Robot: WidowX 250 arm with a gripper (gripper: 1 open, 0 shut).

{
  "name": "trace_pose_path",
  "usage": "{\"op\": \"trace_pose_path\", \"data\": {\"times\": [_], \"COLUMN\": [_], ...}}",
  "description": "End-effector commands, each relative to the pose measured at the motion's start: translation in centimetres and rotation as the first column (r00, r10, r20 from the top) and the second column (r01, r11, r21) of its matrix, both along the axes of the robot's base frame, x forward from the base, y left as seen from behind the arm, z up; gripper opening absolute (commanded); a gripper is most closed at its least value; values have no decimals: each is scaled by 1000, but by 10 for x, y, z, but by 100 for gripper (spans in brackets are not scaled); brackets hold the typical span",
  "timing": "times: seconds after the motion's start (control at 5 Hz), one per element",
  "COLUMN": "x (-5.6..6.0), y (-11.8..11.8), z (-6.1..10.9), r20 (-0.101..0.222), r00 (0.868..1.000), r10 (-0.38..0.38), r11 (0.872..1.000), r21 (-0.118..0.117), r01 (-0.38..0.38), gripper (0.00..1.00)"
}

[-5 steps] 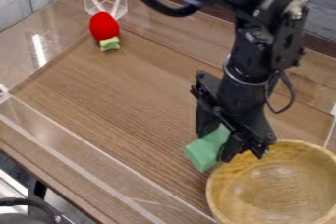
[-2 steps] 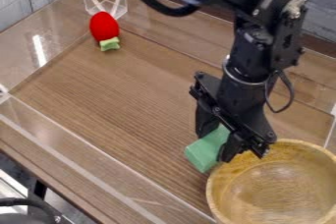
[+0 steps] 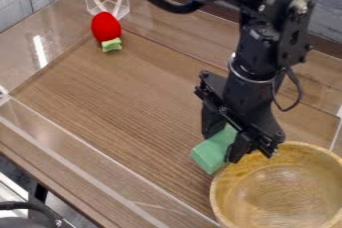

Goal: Put the green stick in the brown bowl

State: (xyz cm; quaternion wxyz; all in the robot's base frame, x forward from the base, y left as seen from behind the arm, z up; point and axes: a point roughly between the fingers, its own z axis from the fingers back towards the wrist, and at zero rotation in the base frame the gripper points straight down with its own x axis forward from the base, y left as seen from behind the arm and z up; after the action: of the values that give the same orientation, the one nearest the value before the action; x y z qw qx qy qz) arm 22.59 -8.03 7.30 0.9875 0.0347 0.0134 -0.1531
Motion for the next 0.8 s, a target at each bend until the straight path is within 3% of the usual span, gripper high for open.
{"op": "trace_pose_path", "data": {"times": [0.0, 0.6], "x": [12, 16], "y": [-2, 2], "z": [22, 32], "r20": [80, 113], "r00": [997, 992], "r10": [22, 59], "r11": [999, 997], "r21": [-35, -59], "r01": [-19, -52], "gripper": [0, 0]}}
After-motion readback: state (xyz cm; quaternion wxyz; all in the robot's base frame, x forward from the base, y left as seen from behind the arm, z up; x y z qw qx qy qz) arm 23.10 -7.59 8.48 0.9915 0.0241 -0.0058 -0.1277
